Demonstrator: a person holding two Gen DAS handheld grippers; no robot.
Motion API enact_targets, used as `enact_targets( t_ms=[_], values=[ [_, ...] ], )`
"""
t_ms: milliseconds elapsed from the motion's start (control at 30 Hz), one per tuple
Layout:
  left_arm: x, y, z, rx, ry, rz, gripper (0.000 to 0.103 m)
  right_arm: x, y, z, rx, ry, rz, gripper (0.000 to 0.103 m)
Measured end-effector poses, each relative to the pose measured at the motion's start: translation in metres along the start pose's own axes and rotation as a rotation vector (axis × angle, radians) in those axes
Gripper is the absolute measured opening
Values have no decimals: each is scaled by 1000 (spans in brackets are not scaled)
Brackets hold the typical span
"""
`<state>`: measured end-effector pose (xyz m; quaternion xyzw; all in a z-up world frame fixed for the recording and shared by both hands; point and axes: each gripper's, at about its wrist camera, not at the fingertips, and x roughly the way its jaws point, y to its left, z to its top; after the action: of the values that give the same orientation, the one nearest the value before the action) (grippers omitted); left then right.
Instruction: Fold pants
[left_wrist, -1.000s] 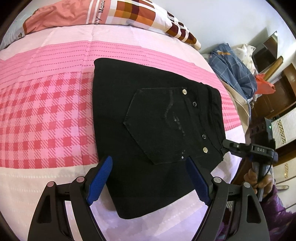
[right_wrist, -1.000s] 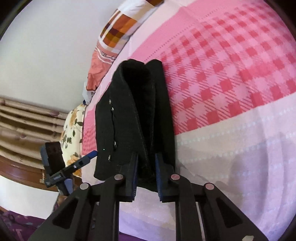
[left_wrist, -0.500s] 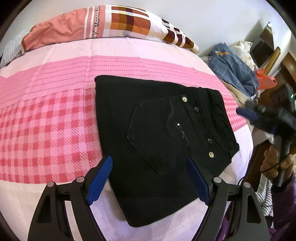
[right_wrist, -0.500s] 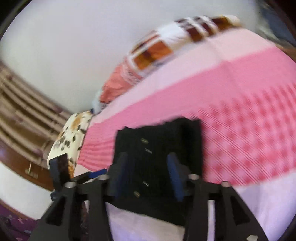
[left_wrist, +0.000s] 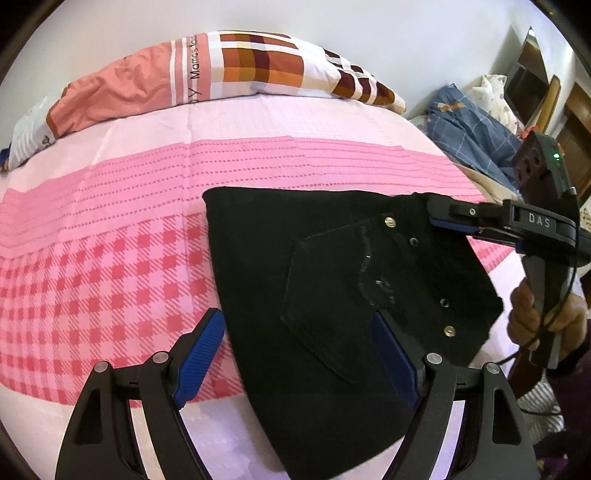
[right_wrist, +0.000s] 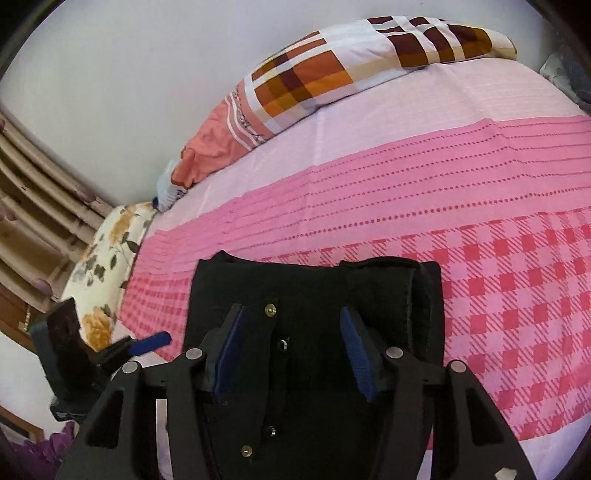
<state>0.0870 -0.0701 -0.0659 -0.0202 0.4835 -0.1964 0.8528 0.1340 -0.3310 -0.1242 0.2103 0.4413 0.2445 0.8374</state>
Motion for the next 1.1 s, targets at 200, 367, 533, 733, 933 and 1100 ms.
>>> enact_targets(
  t_ms=[200,367,533,733,933,1100],
  values=[
    [6,3,3,15,-6,43,82,3,-1,-1,7,-6,-17,48],
    [9,4,4,32,-17,90,82,6,6,-5,-23,-17,-58,49],
    [11,3,4,52,-27,129,82,5,11,-7,-36,-33,-55,58],
    [14,6,5,73,-33,215,89,-28,12,-15,-41,-139,-66,73],
    [15,26,4,4,-32,175,94,-47,-29,-24,14,-111,-138,78],
    [30,38,-1,-49,57,15,94,-37,-56,-36,57,-13,-81,78]
  ],
)
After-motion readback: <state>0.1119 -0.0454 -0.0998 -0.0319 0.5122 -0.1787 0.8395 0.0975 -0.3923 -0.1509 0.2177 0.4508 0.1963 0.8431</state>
